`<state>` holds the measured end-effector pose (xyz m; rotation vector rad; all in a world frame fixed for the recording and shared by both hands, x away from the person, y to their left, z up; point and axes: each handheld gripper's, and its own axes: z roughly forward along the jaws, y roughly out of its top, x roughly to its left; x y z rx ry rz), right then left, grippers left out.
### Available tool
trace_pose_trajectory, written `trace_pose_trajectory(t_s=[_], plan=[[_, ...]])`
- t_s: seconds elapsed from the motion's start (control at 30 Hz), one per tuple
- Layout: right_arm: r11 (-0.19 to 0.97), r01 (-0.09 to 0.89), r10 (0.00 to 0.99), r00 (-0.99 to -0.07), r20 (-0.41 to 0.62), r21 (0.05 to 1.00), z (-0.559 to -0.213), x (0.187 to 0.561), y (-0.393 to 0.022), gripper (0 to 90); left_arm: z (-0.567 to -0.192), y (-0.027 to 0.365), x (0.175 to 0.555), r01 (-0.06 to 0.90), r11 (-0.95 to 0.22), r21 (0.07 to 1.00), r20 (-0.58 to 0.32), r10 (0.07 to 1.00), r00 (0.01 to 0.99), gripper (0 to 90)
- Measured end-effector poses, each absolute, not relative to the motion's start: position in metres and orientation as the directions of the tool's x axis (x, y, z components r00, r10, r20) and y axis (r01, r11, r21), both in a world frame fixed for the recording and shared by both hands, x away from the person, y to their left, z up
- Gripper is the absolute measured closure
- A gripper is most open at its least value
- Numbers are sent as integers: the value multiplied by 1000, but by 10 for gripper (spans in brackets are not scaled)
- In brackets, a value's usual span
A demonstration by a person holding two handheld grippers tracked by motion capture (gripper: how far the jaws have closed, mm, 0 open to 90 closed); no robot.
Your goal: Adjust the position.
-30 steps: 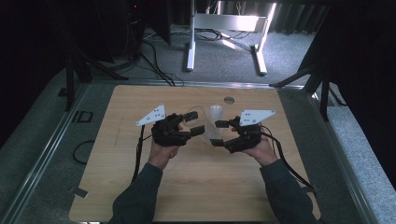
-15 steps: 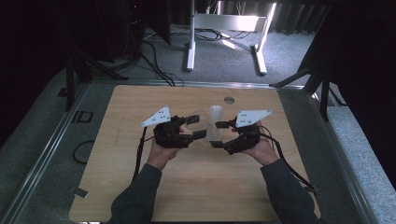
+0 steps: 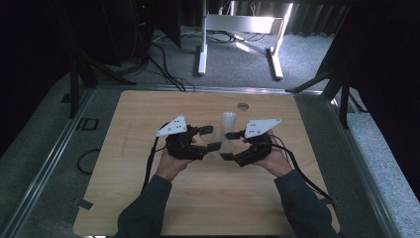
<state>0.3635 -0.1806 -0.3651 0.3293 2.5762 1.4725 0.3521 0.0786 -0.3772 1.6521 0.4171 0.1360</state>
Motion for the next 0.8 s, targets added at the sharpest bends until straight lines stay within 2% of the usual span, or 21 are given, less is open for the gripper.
trace_pose_trajectory(t_s=[0.47, 0.8], plan=[[516, 123, 244, -970, -8, 848, -377, 363, -171, 314, -376, 68, 347, 158, -149, 976, -97, 354, 930, 308], [505, 114, 235, -972, -10, 856, -378, 362, -171, 407, -376, 68, 348, 161, -145, 976, -100, 357, 929, 305]])
